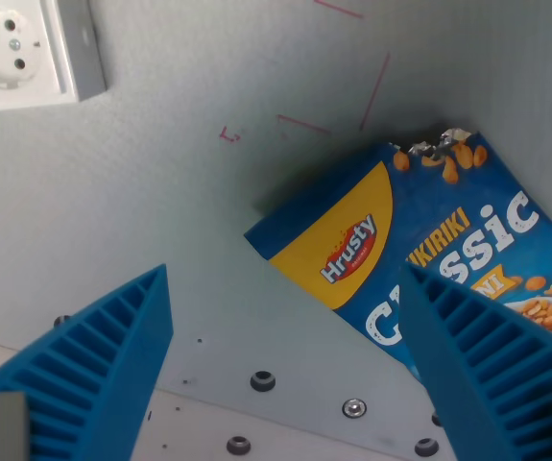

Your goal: Rotate around base positive z

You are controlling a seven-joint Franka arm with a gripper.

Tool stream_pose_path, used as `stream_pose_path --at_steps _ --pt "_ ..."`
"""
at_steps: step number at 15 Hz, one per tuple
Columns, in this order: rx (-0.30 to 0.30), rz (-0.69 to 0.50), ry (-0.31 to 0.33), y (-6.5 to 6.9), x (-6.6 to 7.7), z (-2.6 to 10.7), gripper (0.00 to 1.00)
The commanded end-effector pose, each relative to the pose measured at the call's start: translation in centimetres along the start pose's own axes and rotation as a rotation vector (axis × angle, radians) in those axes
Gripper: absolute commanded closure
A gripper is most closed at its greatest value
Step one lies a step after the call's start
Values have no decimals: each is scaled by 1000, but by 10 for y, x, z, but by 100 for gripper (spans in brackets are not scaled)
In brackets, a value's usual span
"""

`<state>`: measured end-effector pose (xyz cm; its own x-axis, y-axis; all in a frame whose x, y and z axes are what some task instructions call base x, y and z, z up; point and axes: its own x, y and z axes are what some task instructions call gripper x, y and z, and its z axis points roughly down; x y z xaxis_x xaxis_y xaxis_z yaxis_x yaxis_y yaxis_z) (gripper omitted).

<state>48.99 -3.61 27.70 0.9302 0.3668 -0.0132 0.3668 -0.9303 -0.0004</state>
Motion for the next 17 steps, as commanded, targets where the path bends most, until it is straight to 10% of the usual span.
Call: stream_pose_path --at_steps 1,17 --pt "-5 -156 5 1 0 -2 0" --pt "-8 -369 4 1 0 -2 0"
